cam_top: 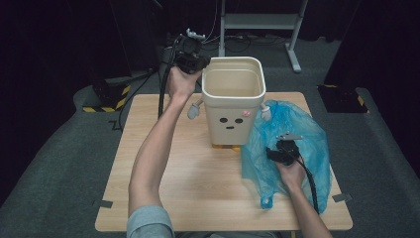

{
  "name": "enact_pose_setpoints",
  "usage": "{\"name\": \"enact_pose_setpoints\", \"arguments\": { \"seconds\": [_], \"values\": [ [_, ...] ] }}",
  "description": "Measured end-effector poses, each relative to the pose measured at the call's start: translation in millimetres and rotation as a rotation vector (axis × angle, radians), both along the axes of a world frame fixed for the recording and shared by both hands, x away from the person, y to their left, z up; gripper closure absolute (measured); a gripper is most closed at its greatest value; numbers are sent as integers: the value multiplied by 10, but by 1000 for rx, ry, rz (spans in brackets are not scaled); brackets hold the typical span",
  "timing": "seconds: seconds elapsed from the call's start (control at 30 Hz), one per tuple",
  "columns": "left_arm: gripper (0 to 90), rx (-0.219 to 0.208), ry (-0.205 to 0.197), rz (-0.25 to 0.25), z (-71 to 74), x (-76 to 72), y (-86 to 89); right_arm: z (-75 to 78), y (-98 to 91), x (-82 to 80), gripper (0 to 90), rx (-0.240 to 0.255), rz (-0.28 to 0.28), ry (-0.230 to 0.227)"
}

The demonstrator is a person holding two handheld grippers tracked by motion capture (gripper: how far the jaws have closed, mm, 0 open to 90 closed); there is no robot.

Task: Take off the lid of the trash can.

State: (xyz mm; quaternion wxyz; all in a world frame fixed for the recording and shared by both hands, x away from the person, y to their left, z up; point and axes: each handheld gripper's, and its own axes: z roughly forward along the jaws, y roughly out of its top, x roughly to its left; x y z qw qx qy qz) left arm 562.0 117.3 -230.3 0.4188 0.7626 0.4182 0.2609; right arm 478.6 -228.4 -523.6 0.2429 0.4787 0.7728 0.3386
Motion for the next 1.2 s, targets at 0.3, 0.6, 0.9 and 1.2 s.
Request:
{"name": "enact_pose_setpoints", "arguments": {
  "seconds": [0.3,0.6,0.9,1.2],
  "values": [
    [832,-4,4,-2,48,4,3,0,-2,1,353,2,0,2],
    [833,-15,-3,2,142,-11,3,1,-3,2,353,3,-1,4],
    [835,1,-16,3,192,-32,6,1,-3,2,353,4,-1,5],
    [835,-15,-26,20,214,-100,133,0,-3,2,353,2,0,2]
  ]
}}
